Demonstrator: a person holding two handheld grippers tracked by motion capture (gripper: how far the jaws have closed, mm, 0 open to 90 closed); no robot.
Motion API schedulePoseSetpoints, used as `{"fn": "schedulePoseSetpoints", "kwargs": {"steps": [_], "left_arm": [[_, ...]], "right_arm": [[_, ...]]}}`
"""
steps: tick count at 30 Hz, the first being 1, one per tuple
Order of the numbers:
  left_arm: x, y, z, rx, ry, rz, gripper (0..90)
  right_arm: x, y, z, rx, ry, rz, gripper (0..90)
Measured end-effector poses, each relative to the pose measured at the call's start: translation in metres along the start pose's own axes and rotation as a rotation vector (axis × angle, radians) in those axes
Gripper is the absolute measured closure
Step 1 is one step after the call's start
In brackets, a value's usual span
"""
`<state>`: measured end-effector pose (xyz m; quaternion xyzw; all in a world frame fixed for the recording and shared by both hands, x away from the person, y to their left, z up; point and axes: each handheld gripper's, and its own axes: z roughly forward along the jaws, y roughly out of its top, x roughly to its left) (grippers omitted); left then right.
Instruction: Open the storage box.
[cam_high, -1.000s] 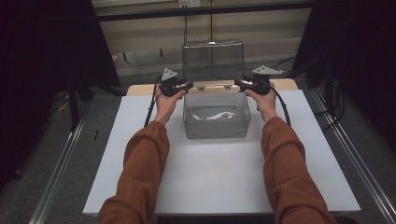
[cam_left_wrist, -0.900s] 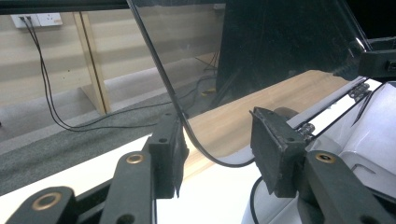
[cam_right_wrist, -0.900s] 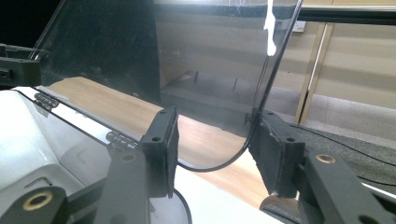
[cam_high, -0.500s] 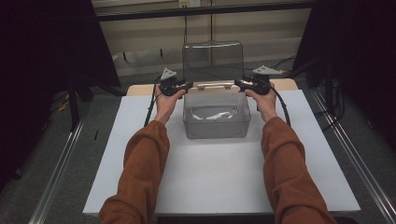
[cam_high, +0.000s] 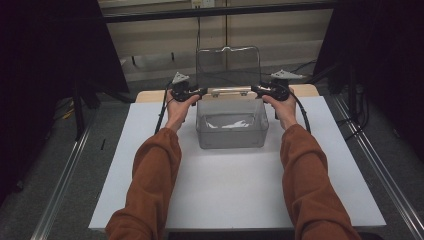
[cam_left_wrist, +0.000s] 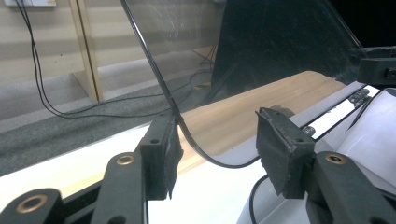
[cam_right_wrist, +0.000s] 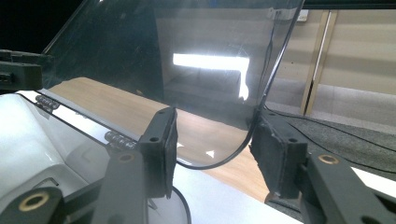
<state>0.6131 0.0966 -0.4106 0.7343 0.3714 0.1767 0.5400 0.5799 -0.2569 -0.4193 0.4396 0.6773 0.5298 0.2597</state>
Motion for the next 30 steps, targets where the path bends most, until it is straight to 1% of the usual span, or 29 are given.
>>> {"fn": "schedulePoseSetpoints", "kwargs": {"steps": [2,4,7,8,9,10,13,15,17,19,21,24,30], "left_arm": [[0.0007,0.0004,-0.0001,0.009,-0.007,-0.008,49.3],[0.0012,0.0006,0.0000,0.012,-0.006,-0.007,49.3],[0.0018,0.0009,0.0003,0.019,-0.009,-0.012,48.8],[0.0019,0.0008,0.0005,0.018,-0.007,-0.015,48.7],[0.0022,0.0008,0.0006,0.018,-0.008,-0.018,48.5],[0.0021,0.0008,0.0005,0.023,-0.007,-0.026,48.1],[0.0026,0.0008,0.0011,0.022,-0.009,-0.031,47.8],[0.0029,0.0008,0.0010,0.024,-0.009,-0.034,47.7],[0.0027,0.0007,0.0015,0.022,-0.012,-0.046,47.6],[0.0019,0.0004,0.0021,0.024,-0.005,-0.055,47.5],[0.0009,0.0005,0.0031,0.026,0.003,-0.060,46.9],[0.0025,0.0000,0.0030,0.028,-0.008,-0.070,46.7],[0.0035,0.0000,0.0033,0.032,-0.019,-0.093,46.7]], "right_arm": [[-0.0003,0.0003,0.0005,0.003,0.001,0.008,51.0],[-0.0008,0.0007,0.0010,0.004,0.003,0.007,50.9],[-0.0014,0.0013,0.0009,0.014,0.008,0.023,51.0],[-0.0014,0.0011,0.0010,0.014,0.010,0.031,51.5],[-0.0023,0.0005,0.0009,0.018,0.018,0.058,51.9],[-0.0028,0.0004,0.0008,0.019,0.024,0.065,51.8],[-0.0031,0.0013,0.0013,0.026,0.021,0.065,51.5],[-0.0035,0.0022,0.0016,0.035,0.024,0.073,51.4],[-0.0033,0.0028,0.0018,0.039,0.022,0.074,51.4],[-0.0033,0.0032,0.0020,0.042,0.023,0.078,51.3],[-0.0039,0.0034,0.0023,0.050,0.026,0.095,51.3],[-0.0043,0.0033,0.0019,0.054,0.027,0.105,51.5],[-0.0059,0.0030,0.0023,0.060,0.035,0.126,51.4]]}}
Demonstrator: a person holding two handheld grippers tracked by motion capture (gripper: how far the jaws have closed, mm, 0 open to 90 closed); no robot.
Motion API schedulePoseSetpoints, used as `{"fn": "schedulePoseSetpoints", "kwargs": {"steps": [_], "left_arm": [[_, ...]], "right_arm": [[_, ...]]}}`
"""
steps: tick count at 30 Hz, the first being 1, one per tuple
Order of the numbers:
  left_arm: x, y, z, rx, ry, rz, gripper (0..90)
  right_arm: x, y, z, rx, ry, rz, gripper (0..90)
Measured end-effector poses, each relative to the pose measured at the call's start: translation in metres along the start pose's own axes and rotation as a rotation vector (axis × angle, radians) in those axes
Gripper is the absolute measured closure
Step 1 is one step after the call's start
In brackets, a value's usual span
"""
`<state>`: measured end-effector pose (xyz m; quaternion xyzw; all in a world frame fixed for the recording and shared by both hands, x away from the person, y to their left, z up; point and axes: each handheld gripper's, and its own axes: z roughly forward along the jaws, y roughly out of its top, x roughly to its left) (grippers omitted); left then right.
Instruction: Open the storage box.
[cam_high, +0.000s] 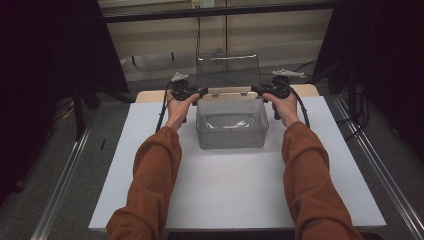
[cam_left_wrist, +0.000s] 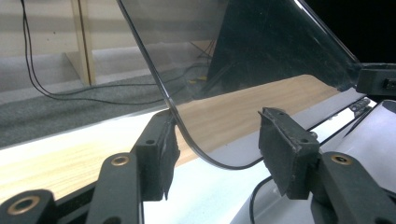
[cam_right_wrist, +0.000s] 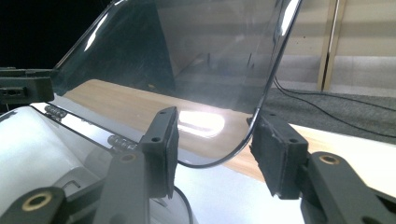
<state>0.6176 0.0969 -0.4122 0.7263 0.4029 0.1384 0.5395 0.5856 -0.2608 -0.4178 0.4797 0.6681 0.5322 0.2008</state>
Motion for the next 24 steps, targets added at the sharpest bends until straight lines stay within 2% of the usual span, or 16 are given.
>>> {"fn": "schedulePoseSetpoints", "kwargs": {"steps": [14,21,24], "left_arm": [[0.0014,0.0007,0.0006,0.016,-0.004,-0.044,46.7],[0.0015,0.0008,0.0006,0.018,-0.004,-0.050,46.4],[0.0012,0.0010,0.0003,0.020,0.013,-0.039,44.0]], "right_arm": [[-0.0018,0.0011,0.0005,0.021,0.011,0.053,51.4],[-0.0016,0.0010,0.0006,0.021,0.010,0.061,51.2],[-0.0019,0.0007,0.0006,0.021,0.004,0.073,50.0]]}}
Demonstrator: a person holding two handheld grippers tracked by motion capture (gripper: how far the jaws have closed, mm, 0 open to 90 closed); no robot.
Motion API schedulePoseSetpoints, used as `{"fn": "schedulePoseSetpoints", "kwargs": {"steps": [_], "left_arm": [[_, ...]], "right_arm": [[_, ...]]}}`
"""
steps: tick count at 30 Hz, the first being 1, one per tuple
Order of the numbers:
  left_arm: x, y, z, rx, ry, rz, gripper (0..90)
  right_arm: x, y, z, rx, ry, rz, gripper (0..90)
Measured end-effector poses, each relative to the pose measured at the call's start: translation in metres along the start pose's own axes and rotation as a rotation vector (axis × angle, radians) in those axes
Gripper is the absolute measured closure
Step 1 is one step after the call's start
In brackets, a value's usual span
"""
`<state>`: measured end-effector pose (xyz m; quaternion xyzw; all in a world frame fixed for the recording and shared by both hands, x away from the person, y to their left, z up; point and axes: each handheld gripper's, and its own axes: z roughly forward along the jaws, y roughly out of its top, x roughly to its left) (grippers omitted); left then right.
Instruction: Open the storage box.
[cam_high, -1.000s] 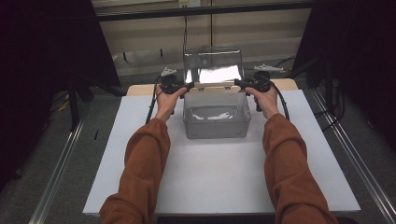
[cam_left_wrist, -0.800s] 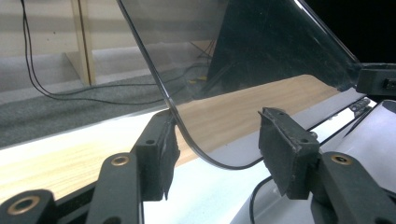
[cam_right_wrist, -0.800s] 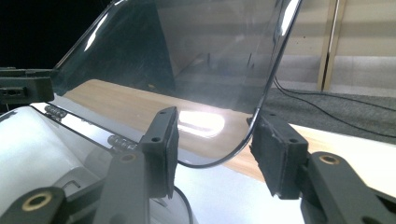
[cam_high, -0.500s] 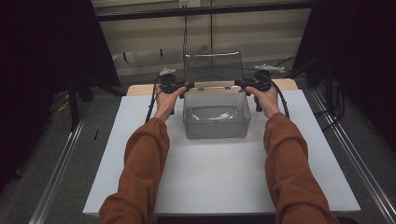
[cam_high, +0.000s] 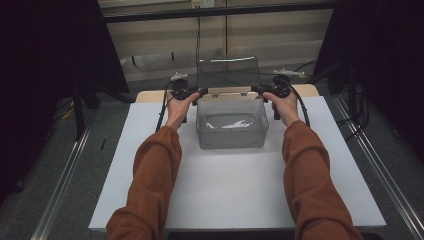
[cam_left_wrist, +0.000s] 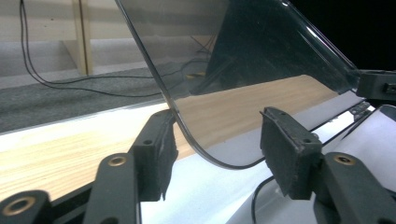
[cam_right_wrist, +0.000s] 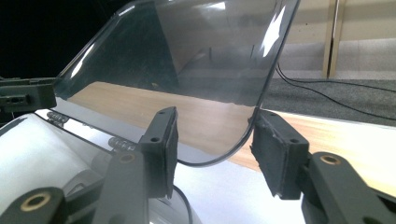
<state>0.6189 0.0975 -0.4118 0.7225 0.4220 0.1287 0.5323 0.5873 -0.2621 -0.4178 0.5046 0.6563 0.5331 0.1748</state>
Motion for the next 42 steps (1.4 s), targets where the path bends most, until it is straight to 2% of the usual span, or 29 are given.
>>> {"fn": "schedulePoseSetpoints", "kwargs": {"steps": [3,4,5,6,7,8,9,11,13,16,21,23,27,30,37,39,42], "left_arm": [[0.000,0.000,-0.001,0.008,0.001,0.019,42.2],[0.000,-0.001,0.000,0.011,-0.015,0.018,42.4],[-0.001,-0.002,0.000,-0.006,-0.031,0.020,46.1],[-0.002,-0.002,0.000,0.015,-0.001,0.035,48.4],[-0.002,-0.002,0.000,0.010,0.009,0.033,42.4],[-0.001,-0.003,0.000,0.012,0.008,0.022,41.8],[-0.001,-0.003,0.000,0.007,0.008,0.009,40.0],[0.001,-0.004,0.000,0.002,0.018,-0.006,35.2],[0.002,-0.006,0.000,-0.003,0.006,-0.019,36.0],[0.001,-0.006,-0.001,-0.004,-0.001,-0.017,35.4],[0.001,-0.005,-0.004,-0.003,0.005,-0.006,29.2],[-0.001,-0.005,-0.005,0.003,-0.004,0.006,26.2],[-0.001,-0.005,-0.010,0.001,0.004,0.009,21.7],[0.000,-0.004,-0.015,-0.026,0.011,-0.002,18.9],[0.000,-0.004,-0.023,-0.048,0.038,0.036,13.8],[-0.002,-0.006,-0.026,-0.069,0.039,0.048,13.6],[-0.005,-0.007,-0.030,-0.057,0.037,0.066,10.9]], "right_arm": [[-0.001,-0.001,-0.001,0.003,-0.008,0.010,45.5],[-0.001,-0.001,-0.001,0.007,-0.006,0.009,44.9],[0.000,-0.001,-0.001,0.013,-0.006,0.001,47.9],[0.000,-0.001,-0.001,0.014,0.012,-0.002,49.3],[0.000,-0.001,-0.001,0.012,0.004,0.001,46.5],[0.001,-0.001,-0.001,0.023,-0.021,-0.010,38.4],[0.000,-0.002,-0.001,0.026,-0.055,-0.014,34.3],[-0.001,-0.003,-0.001,0.018,-0.040,0.001,36.6],[0.000,-0.002,-0.002,0.008,-0.047,-0.019,36.2],[-0.001,0.000,-0.004,-0.023,-0.052,-0.007,33.3],[0.005,0.003,-0.006,-0.033,-0.049,-0.043,30.3],[0.007,0.003,-0.007,-0.035,-0.071,-0.071,27.6],[0.010,0.002,-0.010,-0.045,-0.088,-0.089,23.6],[0.011,0.002,-0.015,-0.053,-0.096,-0.091,21.6],[0.014,0.002,-0.022,-0.075,-0.106,-0.108,12.7],[0.015,0.002,-0.024,-0.078,-0.107,-0.111,11.5],[0.014,0.002,-0.027,-0.085,-0.122,-0.118,8.5]]}}
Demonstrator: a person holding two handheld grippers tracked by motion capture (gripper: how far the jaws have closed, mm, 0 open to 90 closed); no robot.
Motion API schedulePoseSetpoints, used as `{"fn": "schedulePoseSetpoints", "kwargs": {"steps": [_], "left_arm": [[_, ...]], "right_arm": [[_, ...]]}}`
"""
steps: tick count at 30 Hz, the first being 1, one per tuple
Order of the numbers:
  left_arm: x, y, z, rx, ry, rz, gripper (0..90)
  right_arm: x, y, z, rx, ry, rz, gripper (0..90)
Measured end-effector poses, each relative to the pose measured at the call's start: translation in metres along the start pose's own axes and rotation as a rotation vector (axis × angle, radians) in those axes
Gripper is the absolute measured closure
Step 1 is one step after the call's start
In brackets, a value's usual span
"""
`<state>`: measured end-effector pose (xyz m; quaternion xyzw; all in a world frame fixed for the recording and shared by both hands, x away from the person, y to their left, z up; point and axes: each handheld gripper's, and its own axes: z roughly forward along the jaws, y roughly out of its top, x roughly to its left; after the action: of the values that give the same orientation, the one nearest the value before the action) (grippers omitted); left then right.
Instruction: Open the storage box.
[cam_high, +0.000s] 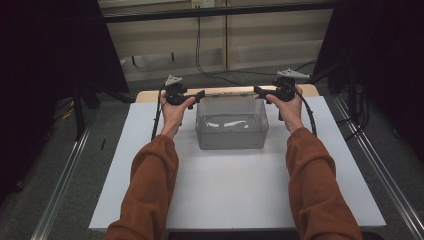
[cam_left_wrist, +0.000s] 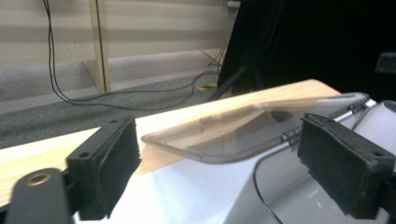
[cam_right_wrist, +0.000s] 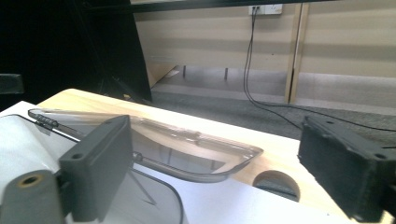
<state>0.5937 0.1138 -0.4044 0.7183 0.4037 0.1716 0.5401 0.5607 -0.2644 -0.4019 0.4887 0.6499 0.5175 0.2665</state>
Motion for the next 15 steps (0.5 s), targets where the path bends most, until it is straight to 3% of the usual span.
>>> {"fn": "schedulePoseSetpoints", "kwargs": {"steps": [2,9,15], "left_arm": [[-0.002,0.001,-0.003,-0.003,0.007,0.022,10.5],[-0.009,0.001,-0.015,-0.013,0.015,0.025,6.9],[-0.015,-0.001,-0.023,-0.025,-0.003,0.057,3.2]], "right_arm": [[-0.001,-0.001,-0.003,0.000,-0.001,-0.008,8.0],[0.002,-0.005,-0.018,-0.031,-0.011,-0.020,4.4],[0.010,-0.001,-0.029,-0.061,-0.020,-0.055,4.1]]}}
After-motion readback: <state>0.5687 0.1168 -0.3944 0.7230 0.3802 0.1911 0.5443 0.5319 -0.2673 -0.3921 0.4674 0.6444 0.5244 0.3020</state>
